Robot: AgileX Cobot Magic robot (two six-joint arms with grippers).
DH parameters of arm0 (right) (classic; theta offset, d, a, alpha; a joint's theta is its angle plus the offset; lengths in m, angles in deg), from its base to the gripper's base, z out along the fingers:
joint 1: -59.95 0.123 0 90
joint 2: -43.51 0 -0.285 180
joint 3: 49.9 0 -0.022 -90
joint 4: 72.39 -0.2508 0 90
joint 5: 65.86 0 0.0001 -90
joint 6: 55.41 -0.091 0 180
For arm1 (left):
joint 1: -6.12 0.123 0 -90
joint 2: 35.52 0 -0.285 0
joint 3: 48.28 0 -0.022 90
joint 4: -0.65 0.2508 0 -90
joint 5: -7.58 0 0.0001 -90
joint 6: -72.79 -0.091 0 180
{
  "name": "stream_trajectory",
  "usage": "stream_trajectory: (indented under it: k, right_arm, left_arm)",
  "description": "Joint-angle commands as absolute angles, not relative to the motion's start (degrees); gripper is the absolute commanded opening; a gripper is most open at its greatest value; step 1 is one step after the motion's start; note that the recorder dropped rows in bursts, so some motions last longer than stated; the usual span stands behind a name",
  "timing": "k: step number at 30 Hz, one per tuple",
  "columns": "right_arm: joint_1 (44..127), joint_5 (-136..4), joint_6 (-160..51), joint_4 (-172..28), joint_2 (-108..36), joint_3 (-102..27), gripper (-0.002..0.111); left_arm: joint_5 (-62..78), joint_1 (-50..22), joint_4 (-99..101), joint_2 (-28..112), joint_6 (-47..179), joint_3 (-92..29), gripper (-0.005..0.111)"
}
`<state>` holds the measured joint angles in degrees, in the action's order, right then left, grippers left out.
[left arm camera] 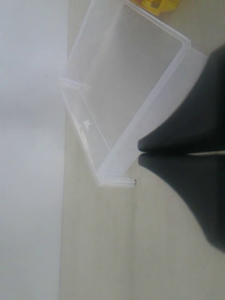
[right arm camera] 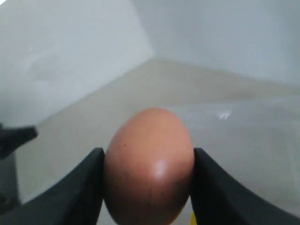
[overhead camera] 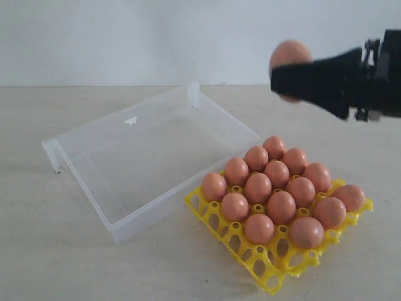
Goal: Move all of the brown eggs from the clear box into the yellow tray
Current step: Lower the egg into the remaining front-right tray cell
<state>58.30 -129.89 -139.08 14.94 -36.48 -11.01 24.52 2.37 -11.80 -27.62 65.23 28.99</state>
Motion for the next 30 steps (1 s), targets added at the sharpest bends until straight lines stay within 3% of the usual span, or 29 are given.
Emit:
stream_trajectory:
  k: [1, 8, 13, 17, 23, 30]
  right_arm:
    - [51.0, -135.8, -146.2, 27.6, -41.6, -9.4, 0.0]
    - [52.0, -135.8, -138.7, 19.5, -42.1, 0.5, 0.0]
    - [52.8, -126.1, -139.0, 19.1, -42.1, 3.3, 0.0]
    - [60.7, -111.5, -138.3, 19.6, -42.2, 5.1, 0.0]
    - [73.9, -103.2, -120.2, 17.5, -42.2, 5.3, 0.0]
    - [76.6, -91.0, -119.8, 12.0, -42.2, 5.4, 0.0]
  left_arm:
    - [24.5, 2.1, -12.1, -27.7, 65.2, 28.9, -0.004]
    - [24.5, 2.1, -12.1, -27.7, 65.2, 28.9, -0.004]
    - [24.5, 2.1, -12.1, -27.7, 65.2, 28.9, -0.004]
    - [24.5, 2.1, -12.1, -27.7, 65.2, 28.9, -0.004]
    - [24.5, 2.1, -12.1, -27.7, 65.2, 28.9, -0.004]
    - [24.5, 2.1, -12.1, -27.7, 65.2, 28.9, -0.004]
